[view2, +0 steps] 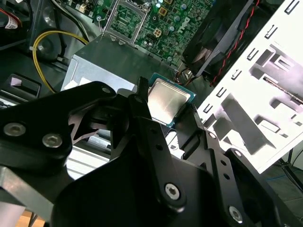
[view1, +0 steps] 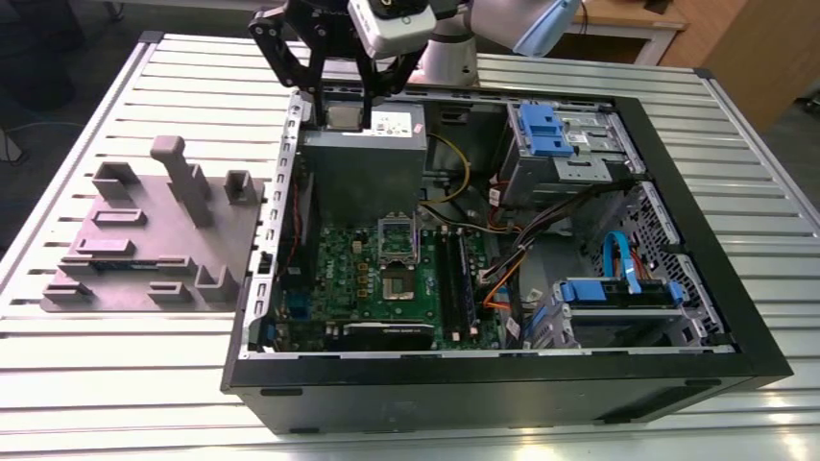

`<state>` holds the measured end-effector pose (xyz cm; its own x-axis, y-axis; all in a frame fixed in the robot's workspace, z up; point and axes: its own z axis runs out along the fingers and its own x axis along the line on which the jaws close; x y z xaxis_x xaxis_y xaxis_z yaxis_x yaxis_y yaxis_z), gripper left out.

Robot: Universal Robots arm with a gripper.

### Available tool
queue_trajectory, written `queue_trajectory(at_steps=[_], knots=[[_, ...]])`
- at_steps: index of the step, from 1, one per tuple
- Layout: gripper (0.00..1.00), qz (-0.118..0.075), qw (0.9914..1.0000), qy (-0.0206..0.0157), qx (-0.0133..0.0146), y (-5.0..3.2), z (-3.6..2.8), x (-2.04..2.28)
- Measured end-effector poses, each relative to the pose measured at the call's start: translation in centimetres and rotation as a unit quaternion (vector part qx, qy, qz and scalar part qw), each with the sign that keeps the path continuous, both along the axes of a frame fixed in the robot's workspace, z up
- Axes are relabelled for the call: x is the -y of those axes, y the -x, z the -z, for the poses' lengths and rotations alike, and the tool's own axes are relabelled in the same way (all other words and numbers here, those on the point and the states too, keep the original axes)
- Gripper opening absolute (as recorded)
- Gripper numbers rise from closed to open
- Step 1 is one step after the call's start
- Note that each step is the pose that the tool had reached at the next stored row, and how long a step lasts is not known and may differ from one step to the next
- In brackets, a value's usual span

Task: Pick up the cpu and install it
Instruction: 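Pick up the cpu and move it towards the insertion slot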

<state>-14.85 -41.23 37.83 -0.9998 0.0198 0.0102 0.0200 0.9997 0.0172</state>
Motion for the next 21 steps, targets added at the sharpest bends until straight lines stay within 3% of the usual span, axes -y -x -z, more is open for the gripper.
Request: queue_trajectory(at_steps=[8,16,19,21], knots=[[0.47,0.0,1.0,0.0001,0.0,-0.12,0.0,0.0],[0.47,0.0,1.0,0.0,0.0,-1.77,0.0,0.01],[0.47,0.0,1.0,0.0006,0.0,-1.91,0.01,0.02],[0.47,0.0,1.0,0.0008,0.0,-1.93,0.02,0.32]])
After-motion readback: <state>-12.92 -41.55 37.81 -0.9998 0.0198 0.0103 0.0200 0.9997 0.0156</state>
